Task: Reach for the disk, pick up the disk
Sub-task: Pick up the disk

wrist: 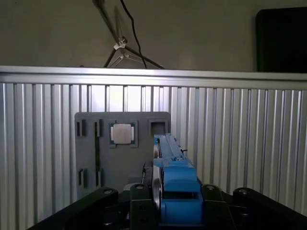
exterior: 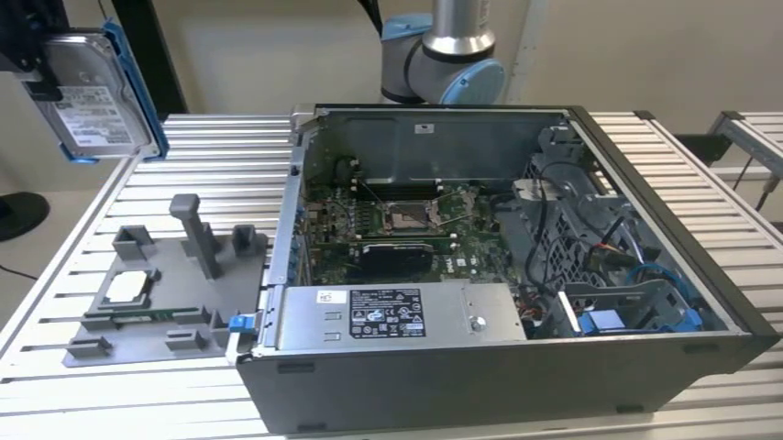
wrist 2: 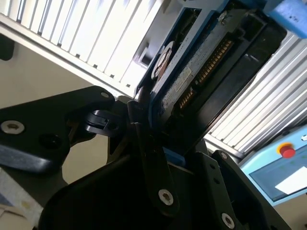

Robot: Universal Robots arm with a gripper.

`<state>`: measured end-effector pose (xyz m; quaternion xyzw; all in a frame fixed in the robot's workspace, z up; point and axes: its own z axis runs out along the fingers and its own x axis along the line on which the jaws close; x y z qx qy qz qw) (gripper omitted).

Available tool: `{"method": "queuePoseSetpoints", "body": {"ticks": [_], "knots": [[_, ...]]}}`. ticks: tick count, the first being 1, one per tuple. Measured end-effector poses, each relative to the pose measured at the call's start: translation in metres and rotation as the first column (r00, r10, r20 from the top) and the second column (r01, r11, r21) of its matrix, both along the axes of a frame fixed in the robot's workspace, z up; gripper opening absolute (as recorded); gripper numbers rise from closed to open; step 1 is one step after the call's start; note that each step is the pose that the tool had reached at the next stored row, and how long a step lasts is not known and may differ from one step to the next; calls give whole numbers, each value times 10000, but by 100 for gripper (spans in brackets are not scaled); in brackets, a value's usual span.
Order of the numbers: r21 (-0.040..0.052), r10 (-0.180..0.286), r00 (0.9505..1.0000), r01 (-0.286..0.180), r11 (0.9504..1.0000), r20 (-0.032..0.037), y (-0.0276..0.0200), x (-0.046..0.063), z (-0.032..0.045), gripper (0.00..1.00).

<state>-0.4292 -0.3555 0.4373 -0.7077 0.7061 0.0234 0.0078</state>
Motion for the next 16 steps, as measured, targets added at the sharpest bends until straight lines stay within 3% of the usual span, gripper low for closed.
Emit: {"method": "queuePoseSetpoints", "body": {"ticks": [16], "knots": [[-1, 0, 10000, 0, 10000, -1, 0, 0, 290, 0]]}}
